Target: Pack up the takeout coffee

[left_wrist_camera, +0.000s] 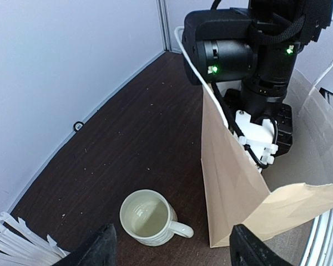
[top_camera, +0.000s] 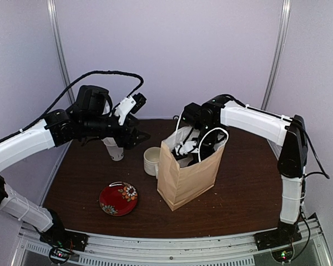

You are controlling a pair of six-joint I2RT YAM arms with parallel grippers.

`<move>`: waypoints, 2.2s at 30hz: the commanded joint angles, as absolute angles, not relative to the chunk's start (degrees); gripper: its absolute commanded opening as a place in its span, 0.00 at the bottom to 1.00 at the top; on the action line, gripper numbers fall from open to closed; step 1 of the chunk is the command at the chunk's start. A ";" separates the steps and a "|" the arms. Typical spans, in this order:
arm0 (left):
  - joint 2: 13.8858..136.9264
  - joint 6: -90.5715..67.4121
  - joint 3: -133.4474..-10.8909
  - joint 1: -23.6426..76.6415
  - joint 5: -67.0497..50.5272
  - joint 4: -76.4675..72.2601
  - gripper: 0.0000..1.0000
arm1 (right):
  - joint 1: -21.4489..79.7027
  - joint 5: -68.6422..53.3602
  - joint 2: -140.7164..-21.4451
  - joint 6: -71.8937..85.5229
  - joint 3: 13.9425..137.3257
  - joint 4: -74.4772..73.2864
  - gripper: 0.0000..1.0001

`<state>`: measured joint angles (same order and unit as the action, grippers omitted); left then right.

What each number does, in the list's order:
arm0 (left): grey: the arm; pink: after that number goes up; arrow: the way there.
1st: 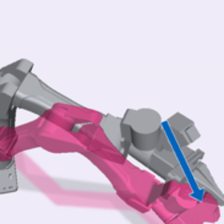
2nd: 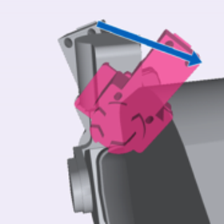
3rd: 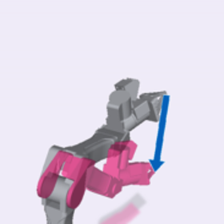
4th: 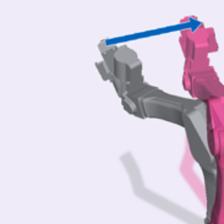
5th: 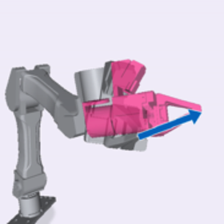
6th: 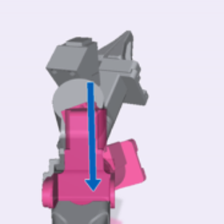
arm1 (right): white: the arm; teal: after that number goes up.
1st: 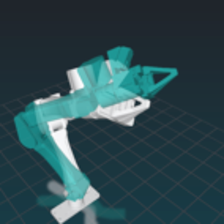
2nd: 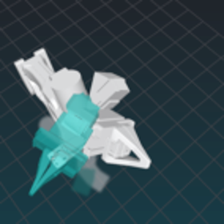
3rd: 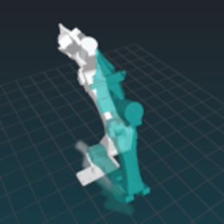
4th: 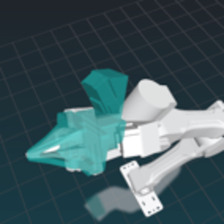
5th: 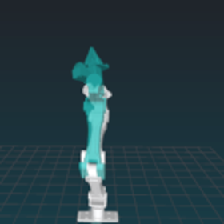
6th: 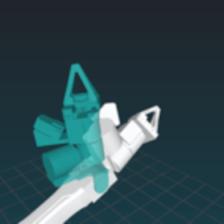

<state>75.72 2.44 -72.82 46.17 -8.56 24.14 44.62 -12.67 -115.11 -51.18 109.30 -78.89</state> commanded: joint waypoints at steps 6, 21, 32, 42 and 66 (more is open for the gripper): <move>74.54 2.89 -72.62 45.44 -7.72 23.56 0.73 | 44.36 -9.67 -118.87 -45.63 103.29 -73.39 0.37; 75.53 2.04 -73.21 45.18 -8.84 23.37 0.75 | 44.42 -16.56 -109.31 -42.71 112.44 -84.66 0.99; 83.36 -6.05 -84.55 45.18 -17.07 22.64 0.76 | 44.21 -16.50 -104.72 -39.80 115.31 -84.48 0.99; 93.77 -8.66 -93.24 45.18 -24.98 22.86 0.70 | 44.23 -19.91 -104.05 -39.52 110.93 -85.27 0.97; 98.38 -11.53 -96.20 45.52 -33.76 22.63 0.68 | 44.30 -21.24 -97.08 -38.70 111.77 -84.92 0.91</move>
<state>98.43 -11.92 -93.56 45.69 -32.27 24.05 44.47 -20.75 -101.34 -38.59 107.81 -84.25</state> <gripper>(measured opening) 0.677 0.897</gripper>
